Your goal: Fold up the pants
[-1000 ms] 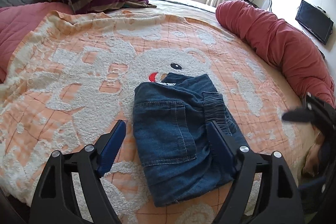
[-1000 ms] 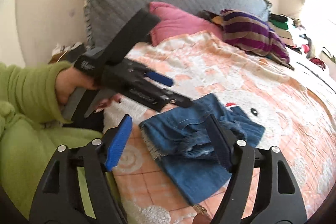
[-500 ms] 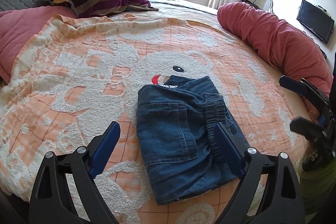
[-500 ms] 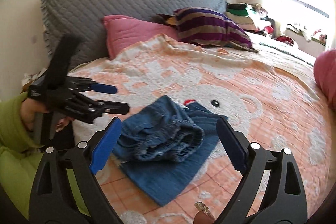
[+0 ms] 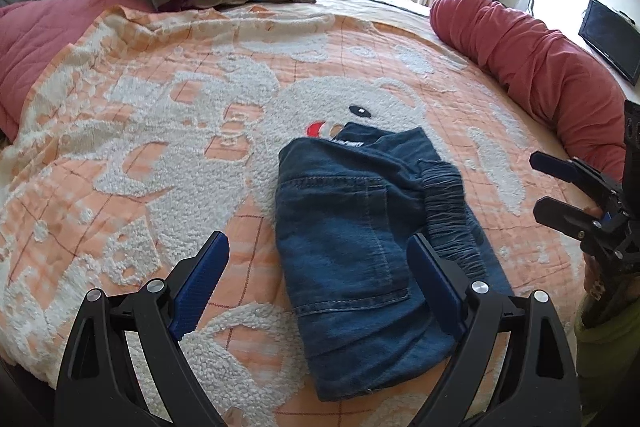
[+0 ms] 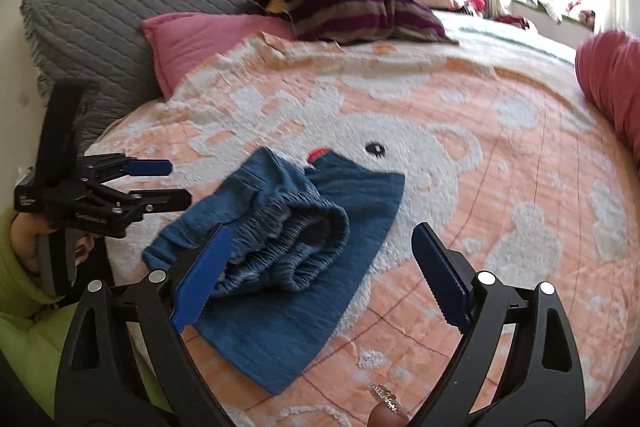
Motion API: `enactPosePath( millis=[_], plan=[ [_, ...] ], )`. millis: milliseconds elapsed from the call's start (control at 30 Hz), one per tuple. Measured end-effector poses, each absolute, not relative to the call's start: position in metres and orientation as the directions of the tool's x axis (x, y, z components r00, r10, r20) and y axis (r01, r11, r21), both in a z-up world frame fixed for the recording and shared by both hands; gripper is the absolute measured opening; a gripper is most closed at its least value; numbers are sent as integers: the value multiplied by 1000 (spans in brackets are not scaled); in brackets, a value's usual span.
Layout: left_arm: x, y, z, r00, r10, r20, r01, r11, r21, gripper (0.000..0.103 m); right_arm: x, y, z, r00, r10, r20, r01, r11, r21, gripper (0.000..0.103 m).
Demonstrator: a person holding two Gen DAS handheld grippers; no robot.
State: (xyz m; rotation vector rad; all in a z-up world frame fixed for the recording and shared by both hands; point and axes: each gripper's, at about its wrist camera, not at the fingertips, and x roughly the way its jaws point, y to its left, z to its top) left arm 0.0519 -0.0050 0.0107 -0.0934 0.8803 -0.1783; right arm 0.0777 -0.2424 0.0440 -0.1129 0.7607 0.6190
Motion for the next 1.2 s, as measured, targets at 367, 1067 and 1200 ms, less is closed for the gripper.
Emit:
enactPosePath(
  millis=[367,1067,1200],
  plan=[
    [68,6,-18,576,-234,-784,74,969,-235,90,103,-245,13,483,475,-735,-503,838,210,73],
    [98,-3,-49,492,-371,-787,75,919,-387,76,140,-232,-36,314,574,-756,-479,783,395,62],
    [102,-8,-50,487,-369,-791,76,921,-383,74,138,-232,-35,328,578,-747,-486,781,391,60]
  ],
)
